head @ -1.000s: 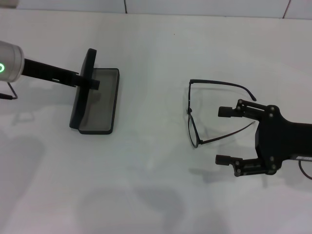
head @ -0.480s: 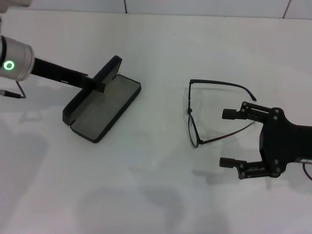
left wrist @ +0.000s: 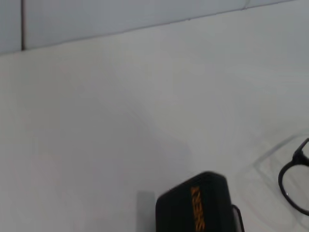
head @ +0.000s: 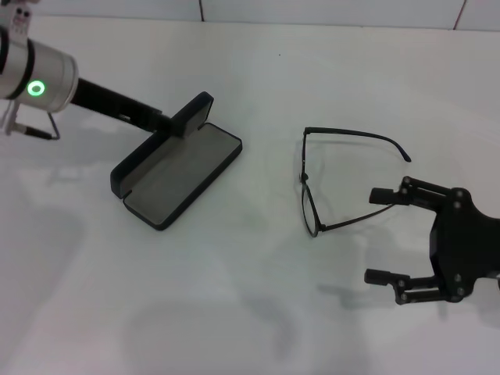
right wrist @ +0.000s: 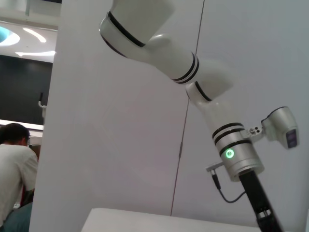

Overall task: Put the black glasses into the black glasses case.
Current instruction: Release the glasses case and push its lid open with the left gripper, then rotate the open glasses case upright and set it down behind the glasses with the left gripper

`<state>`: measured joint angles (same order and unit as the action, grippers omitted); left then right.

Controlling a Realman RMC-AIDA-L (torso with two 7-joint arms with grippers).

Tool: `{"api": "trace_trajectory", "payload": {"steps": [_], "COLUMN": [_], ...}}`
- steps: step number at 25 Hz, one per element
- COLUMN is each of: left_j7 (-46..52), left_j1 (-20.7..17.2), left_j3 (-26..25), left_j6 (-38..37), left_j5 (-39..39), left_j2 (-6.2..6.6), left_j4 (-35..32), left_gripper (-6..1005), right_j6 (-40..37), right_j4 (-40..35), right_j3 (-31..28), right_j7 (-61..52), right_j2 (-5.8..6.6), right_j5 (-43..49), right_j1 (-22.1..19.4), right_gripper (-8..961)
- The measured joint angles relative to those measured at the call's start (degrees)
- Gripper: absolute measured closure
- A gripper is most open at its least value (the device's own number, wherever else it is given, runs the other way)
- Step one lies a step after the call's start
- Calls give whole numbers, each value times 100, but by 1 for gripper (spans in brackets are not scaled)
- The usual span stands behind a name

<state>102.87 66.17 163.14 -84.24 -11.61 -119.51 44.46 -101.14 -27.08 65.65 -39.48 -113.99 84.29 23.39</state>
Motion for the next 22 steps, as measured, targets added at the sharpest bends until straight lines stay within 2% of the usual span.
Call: {"api": "trace_trajectory", "payload": {"steps": [5,7,13,18,22], "left_j7": [-39,-39,-161,-653,-1100], "left_j1": [297,398,704,1097,1256], "left_j3": [-2,-2,-1,-1,-1], "left_j6": [149,283,509,432,420], "left_j5": [-214,-382,-684,-682,-690], "left_j2": [3,7,7,6,-3], "left_j4": [-58,-174,-476,-651,-828], "left_gripper": [631,766,773,778,783], "right_j6": [-122,-145,-161,-169,-177], "right_j4": [2,7,20,23,33], "right_j3": [-7,-11,-18,-18,-18], "right_j7": [167,224,298,324,413], "right_j2": [8,9,9,9,-5], "right_j5": [-26,-39,-45,-52,-54], "right_j1": [-132,-156,-239,-284,-354], "right_gripper": [72,72,72,72,72]}}
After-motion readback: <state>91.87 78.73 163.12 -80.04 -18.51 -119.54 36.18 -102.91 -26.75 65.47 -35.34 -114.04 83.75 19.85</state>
